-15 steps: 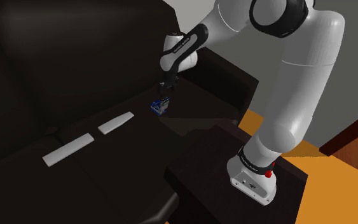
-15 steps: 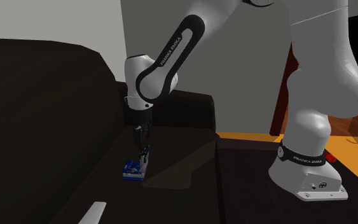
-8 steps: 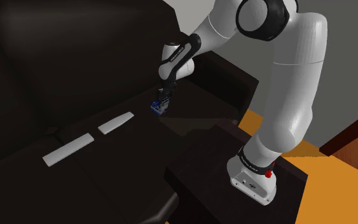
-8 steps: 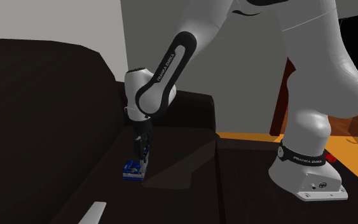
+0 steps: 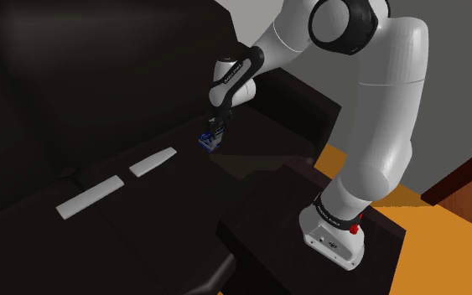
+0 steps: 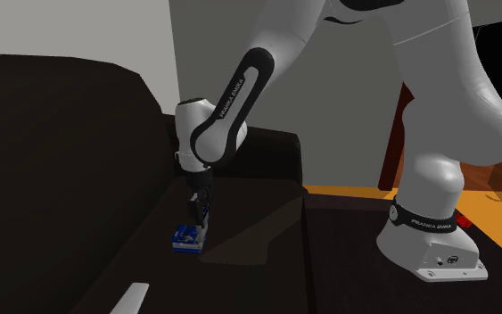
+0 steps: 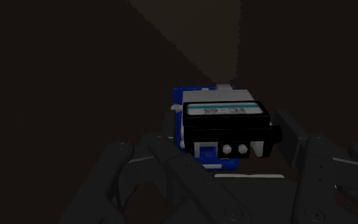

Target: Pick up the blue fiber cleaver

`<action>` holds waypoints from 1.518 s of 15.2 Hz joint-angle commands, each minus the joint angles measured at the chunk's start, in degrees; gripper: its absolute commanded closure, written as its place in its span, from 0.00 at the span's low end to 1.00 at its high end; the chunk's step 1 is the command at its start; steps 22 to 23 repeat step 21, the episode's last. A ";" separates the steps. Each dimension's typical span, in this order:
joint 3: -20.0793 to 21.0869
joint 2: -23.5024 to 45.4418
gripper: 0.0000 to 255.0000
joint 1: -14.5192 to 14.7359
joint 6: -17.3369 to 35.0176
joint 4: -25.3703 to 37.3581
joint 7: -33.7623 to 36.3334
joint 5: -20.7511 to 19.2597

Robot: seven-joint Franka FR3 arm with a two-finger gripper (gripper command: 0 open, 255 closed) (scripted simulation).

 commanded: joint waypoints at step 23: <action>-0.10 -9.58 1.00 0.10 -9.45 -0.28 0.02 -0.11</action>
